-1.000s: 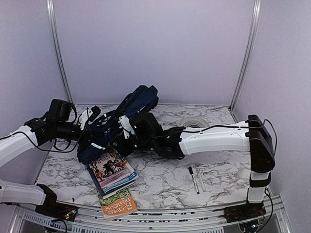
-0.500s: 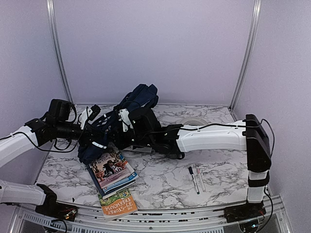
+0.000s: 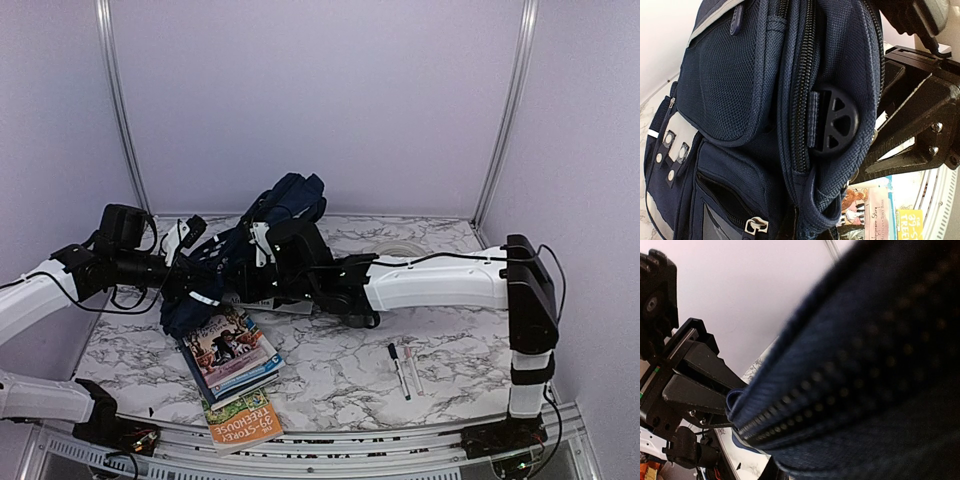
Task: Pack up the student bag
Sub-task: Pick up the largest pocket of the bag from the student bag.
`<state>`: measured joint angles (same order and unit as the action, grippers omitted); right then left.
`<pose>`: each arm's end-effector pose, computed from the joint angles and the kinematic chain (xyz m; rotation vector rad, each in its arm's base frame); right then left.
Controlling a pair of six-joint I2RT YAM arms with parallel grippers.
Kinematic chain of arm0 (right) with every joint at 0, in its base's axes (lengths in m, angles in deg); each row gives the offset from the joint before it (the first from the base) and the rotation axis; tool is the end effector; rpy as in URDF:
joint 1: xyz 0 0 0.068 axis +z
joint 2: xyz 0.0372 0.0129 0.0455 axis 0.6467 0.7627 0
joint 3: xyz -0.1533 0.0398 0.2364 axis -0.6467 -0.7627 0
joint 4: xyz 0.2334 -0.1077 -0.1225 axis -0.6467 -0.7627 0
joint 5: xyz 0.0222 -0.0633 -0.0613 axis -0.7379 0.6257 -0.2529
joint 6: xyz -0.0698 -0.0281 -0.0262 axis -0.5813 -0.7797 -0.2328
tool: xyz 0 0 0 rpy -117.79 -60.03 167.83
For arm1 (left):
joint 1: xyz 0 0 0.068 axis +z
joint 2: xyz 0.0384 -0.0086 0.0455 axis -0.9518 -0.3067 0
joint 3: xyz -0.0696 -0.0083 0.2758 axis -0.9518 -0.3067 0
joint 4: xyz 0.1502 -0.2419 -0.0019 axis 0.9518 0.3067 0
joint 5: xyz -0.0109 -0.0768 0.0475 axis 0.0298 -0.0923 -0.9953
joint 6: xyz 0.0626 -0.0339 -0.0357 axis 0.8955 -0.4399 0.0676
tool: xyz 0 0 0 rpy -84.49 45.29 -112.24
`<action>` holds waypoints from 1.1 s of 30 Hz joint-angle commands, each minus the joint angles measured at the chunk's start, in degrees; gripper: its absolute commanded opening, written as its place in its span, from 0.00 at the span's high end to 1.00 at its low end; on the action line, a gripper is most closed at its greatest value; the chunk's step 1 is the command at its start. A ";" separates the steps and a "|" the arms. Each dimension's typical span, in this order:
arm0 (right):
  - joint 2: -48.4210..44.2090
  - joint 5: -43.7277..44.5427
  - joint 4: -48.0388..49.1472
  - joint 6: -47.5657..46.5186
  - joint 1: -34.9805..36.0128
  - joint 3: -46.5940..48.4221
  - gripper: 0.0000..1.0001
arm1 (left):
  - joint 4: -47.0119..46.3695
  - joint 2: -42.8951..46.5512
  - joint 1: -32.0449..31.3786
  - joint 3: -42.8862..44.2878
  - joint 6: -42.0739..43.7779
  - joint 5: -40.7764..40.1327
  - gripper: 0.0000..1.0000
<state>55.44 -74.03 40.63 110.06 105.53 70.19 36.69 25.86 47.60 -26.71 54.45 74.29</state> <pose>0.2278 0.4878 0.2610 -0.5699 2.0015 1.0696 0.2391 -0.1451 0.2787 0.9686 1.8840 -0.6375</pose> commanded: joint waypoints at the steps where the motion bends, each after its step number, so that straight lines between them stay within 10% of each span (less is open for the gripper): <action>1: -3.38 -2.04 3.43 2.34 0.12 1.74 0.91 | -5.19 1.12 -0.52 0.07 -0.24 5.05 1.00; 16: -6.78 -10.90 4.53 -0.33 0.69 -2.84 1.00 | -5.19 1.15 -0.54 -0.24 -0.03 3.99 1.00; 33: -5.08 -12.80 10.57 -2.94 1.12 -5.79 0.76 | -5.62 1.78 -0.51 -0.73 -0.19 4.91 1.00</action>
<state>52.55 -84.32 43.62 110.58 104.28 66.10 35.97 26.15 47.34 -27.30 54.43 76.70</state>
